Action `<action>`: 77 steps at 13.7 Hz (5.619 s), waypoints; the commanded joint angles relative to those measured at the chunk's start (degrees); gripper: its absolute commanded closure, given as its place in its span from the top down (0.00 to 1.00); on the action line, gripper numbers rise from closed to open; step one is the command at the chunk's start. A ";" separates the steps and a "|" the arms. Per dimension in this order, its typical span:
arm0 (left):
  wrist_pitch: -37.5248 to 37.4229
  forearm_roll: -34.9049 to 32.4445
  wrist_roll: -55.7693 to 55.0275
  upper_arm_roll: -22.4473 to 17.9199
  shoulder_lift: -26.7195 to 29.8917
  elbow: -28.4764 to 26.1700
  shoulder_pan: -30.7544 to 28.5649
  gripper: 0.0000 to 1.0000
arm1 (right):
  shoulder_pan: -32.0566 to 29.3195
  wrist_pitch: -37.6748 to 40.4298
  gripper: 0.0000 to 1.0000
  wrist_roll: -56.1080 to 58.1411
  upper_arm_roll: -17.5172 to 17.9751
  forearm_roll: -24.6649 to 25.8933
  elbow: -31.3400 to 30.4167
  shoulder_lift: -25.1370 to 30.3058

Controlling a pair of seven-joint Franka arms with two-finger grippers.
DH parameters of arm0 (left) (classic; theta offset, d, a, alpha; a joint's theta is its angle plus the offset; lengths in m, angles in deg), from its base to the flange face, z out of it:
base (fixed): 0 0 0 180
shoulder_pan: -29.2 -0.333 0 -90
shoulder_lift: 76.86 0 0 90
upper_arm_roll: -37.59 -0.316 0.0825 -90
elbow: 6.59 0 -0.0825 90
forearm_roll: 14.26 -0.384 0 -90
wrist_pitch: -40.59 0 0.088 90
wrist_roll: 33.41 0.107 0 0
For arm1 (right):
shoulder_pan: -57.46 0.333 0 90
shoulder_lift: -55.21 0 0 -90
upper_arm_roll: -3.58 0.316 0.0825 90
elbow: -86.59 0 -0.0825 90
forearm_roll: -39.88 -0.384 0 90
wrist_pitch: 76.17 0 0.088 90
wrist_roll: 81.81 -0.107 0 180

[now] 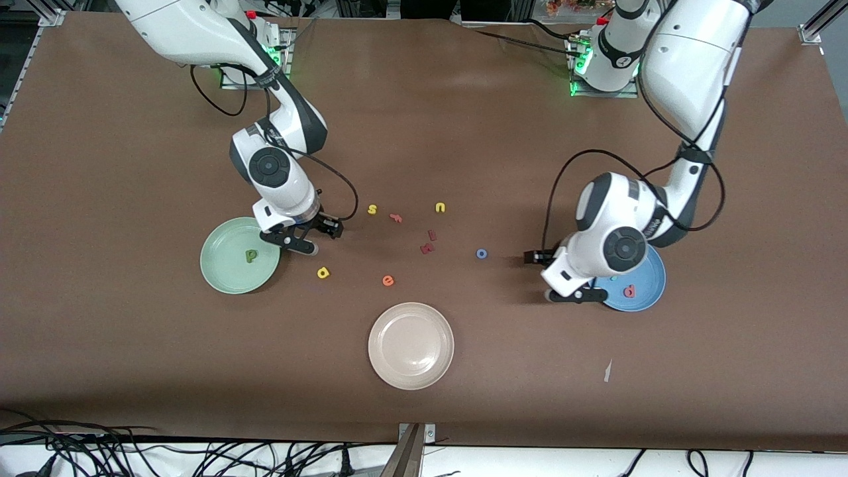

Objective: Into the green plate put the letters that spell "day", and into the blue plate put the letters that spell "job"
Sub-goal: 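Grasp the teal y with the right gripper while the left gripper takes o, then place the teal y on the green plate while the left gripper carries o, then release the blue o on the blue plate while the right gripper grasps yellow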

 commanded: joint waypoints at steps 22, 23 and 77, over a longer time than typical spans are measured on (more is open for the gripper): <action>17.15 -4.90 -14.28 -0.37 -4.84 -3.94 12.90 0.91 | 0.49 -10.98 0.24 -0.55 -0.12 0.79 -8.43 -0.47; 17.15 -5.77 -14.55 -0.37 -5.28 -3.41 12.98 0.90 | 0.49 -10.98 0.20 -0.55 -0.12 0.79 -8.43 -0.47; -16.29 -7.36 15.47 -1.25 5.61 8.78 -13.65 1.00 | 9.19 -2.89 0.66 14.48 -13.83 -11.34 17.15 -13.57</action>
